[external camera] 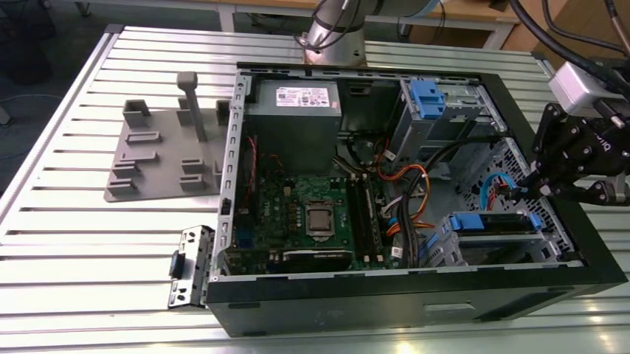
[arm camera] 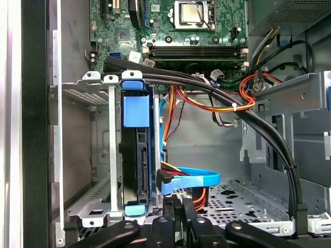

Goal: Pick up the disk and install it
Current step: 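Insert the first disk wire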

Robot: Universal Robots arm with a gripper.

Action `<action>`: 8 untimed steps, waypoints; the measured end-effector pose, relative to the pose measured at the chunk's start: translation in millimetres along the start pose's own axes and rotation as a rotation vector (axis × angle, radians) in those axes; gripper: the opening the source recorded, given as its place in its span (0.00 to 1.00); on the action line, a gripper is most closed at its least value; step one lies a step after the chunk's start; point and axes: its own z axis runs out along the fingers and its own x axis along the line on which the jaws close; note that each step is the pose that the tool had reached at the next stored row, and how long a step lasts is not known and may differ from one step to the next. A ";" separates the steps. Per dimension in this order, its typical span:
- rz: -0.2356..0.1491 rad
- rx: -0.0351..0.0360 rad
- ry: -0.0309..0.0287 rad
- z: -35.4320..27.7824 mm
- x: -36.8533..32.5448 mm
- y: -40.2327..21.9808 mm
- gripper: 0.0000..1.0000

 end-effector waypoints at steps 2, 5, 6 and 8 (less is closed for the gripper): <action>0.000 0.0001 0.0006 -0.1 1.9 1.4 0.18; -0.005 -0.0003 0.0017 -0.3 5.8 3.3 0.18; -0.007 -0.0004 0.0018 -0.3 7.2 4.8 0.18; -0.009 -0.0005 0.0019 -0.3 10.0 8.5 0.18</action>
